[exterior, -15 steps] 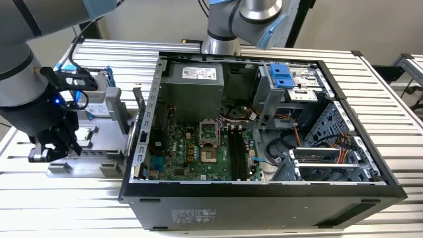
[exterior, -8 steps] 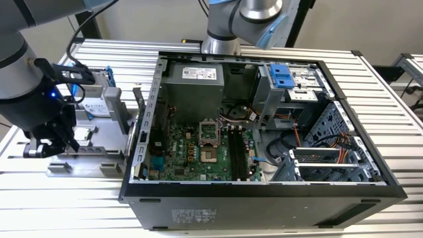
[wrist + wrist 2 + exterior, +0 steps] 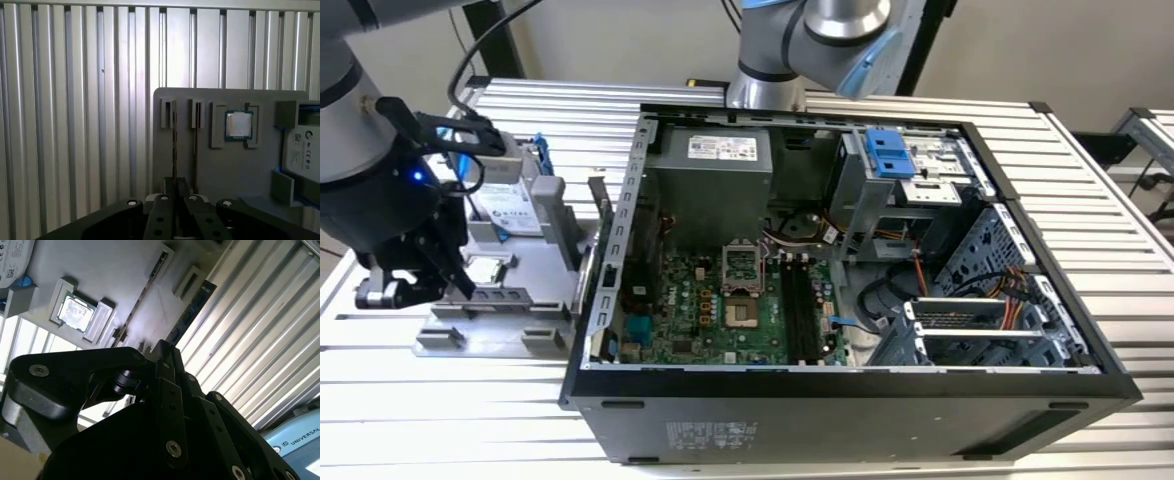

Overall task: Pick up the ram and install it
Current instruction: 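Pick up the ram and move it above insertion slot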

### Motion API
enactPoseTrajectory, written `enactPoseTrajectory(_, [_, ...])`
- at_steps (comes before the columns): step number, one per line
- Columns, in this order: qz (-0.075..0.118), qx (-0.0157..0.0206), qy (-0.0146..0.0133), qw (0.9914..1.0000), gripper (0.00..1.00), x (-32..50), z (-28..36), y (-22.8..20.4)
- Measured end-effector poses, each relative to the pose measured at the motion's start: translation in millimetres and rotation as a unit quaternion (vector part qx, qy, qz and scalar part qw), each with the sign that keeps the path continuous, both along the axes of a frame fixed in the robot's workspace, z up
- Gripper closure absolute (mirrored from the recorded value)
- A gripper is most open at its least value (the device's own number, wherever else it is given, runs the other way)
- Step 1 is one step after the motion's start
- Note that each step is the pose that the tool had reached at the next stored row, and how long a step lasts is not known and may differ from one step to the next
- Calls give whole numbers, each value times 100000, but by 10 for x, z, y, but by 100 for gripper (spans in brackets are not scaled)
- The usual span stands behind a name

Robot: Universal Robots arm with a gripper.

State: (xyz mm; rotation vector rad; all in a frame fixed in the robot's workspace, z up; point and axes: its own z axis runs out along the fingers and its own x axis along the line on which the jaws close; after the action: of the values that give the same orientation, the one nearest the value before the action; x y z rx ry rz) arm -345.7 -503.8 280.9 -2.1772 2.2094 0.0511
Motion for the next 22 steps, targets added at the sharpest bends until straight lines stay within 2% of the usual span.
enactPoseTrajectory(10, [-1, -2, 113, 100000, 100, 0, 206, 0])
enactPoseTrajectory(22, [-1, 6, 109, 100000, 100, 0, 468, 0])
